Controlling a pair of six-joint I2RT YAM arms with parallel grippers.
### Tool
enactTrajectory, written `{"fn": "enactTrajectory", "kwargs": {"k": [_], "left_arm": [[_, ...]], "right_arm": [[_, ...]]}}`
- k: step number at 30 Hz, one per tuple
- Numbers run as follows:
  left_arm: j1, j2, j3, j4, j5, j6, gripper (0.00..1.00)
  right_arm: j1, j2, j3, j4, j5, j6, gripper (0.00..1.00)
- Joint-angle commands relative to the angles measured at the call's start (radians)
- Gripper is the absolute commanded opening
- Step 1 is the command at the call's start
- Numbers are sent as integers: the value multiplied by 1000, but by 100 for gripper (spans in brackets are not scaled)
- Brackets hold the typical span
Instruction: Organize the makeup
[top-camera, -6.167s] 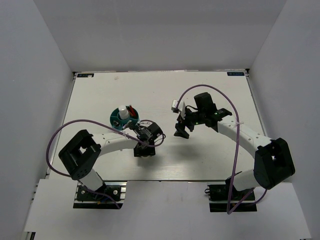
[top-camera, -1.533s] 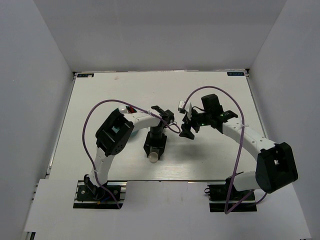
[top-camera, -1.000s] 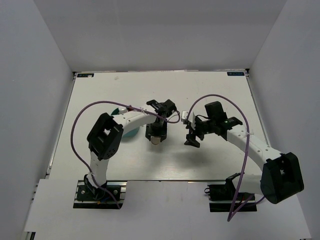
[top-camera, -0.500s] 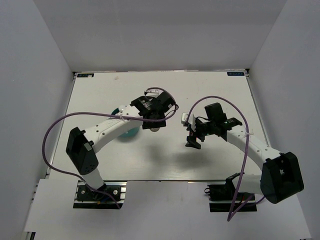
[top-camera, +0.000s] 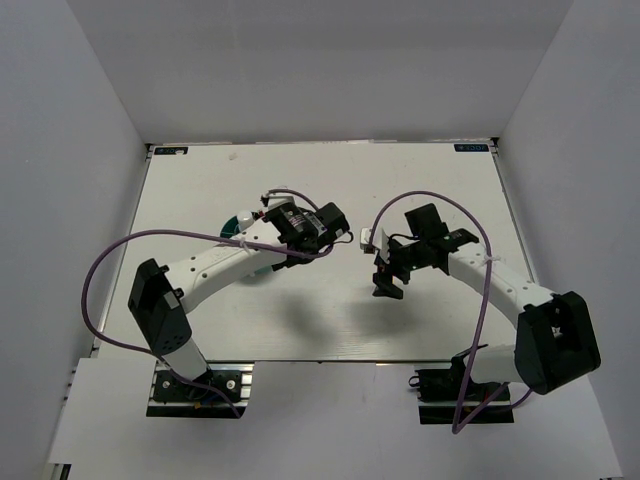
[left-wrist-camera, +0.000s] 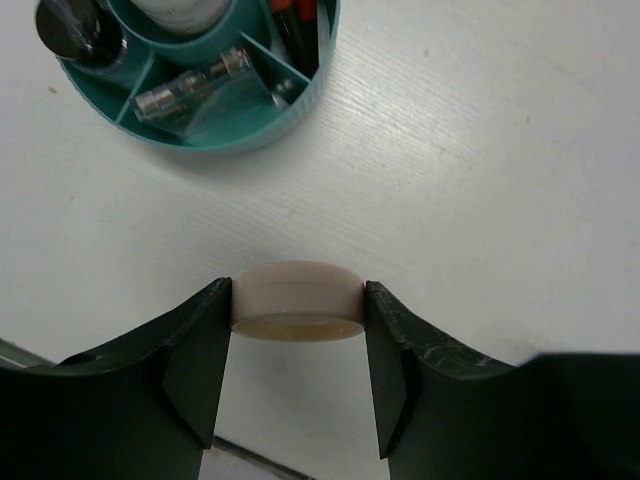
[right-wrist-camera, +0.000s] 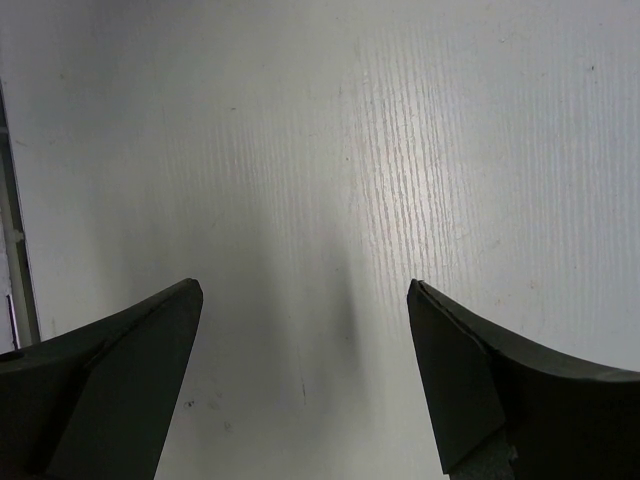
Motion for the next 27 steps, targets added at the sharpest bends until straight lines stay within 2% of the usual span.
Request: {"fn": "enactTrajectory", "kwargs": {"k": [1,8,17,27], "left_arm": [[11,-18,-13,-52,-130,-90,0],[30,18,-29,-79,-251,-107,0],[70,51,-95,-52,-283,-146,0],[79,97,-99,-49,-320,-187,0]], "right_arm": [[-1,11,45,-29,-3,-16,89],[2,18,68,-51,16,-20,89],[4,32,89,-75,26,-22,89],[2,47,105,-89,34,-23,89]]}}
